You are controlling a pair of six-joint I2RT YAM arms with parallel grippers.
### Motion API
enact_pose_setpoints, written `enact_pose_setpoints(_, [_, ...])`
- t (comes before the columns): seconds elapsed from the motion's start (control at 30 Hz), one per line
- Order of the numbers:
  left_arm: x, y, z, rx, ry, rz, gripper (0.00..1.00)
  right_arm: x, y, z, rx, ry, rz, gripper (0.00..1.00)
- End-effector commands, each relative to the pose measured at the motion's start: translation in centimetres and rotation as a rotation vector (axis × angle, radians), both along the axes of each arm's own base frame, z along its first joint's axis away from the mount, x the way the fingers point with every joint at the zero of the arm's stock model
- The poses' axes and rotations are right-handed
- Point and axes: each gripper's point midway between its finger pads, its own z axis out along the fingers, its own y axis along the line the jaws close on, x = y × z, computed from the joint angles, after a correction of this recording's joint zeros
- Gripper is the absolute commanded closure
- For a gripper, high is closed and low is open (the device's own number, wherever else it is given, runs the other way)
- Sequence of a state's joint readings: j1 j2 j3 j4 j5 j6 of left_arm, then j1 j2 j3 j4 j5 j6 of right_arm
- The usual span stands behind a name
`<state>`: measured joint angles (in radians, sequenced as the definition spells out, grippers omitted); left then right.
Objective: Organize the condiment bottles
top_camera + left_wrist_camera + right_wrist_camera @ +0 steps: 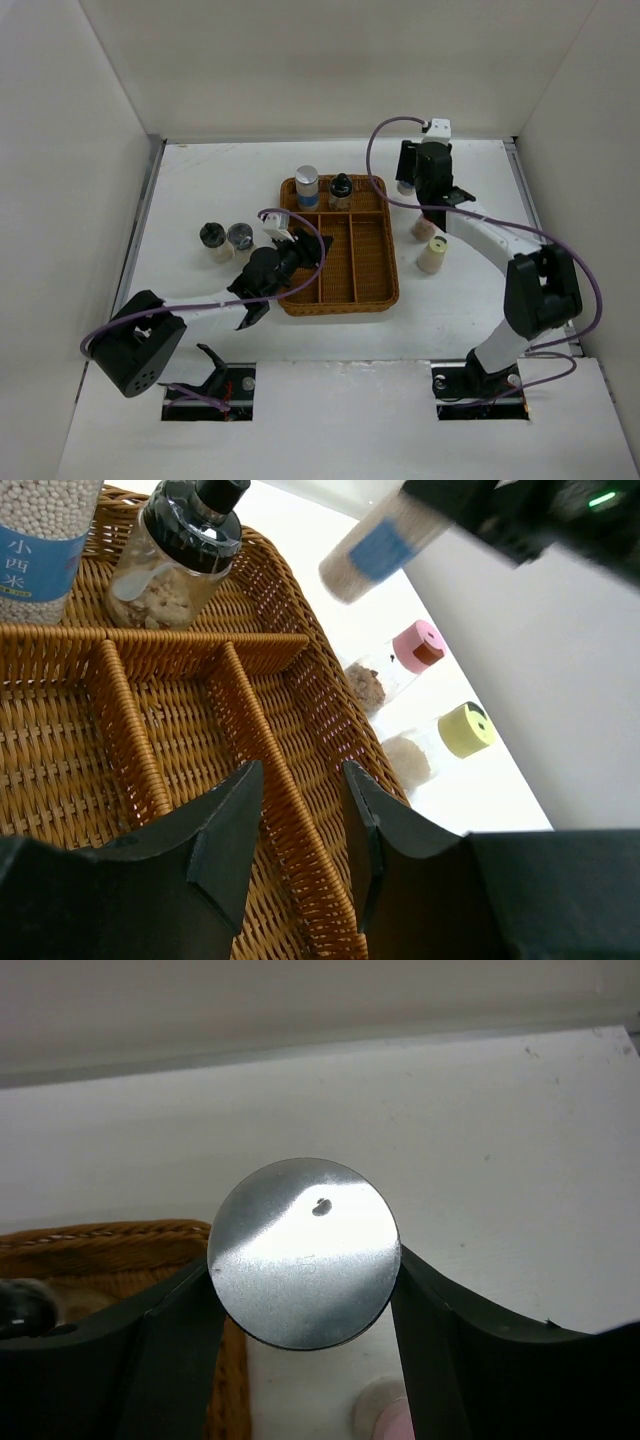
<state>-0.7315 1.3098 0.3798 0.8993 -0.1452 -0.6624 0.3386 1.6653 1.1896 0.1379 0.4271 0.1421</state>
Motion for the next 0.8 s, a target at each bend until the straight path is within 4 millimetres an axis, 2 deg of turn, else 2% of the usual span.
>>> enact_pose_setpoints(0.0, [0.1,-0.2,1.6,-0.054,-0.044,-0.011,0.65,-0.6,3.0,10.7,0.091,-0.292,0.060,0.53])
enact_pose_setpoints(0.2, [0.2,-0.1,1.6,-0.053,-0.045,-0.004,0.64,-1.3,7.4,10.6,0.157,-0.290,0.166,0.53])
enact_pose_setpoints(0.33, [0.2,0.0,1.7,-0.051,-0.050,-0.002,0.64,-1.0,10.1,9.0,0.192,-0.263,0.216,0.53])
enact_pose_setpoints(0.5, [0.5,0.4,1.4,-0.047,-0.044,0.010,0.64,-0.1,12.1,5.4,0.203,-0.200,0.242,0.52])
enact_pose_setpoints(0.67, [0.7,0.6,1.2,-0.039,-0.042,0.018,0.63,0.8,12.6,0.9,0.168,-0.125,0.235,0.51])
enact_pose_setpoints(0.77, [0.7,0.8,1.4,-0.038,-0.048,0.024,0.60,0.7,12.9,-0.7,0.152,-0.097,0.236,0.45])
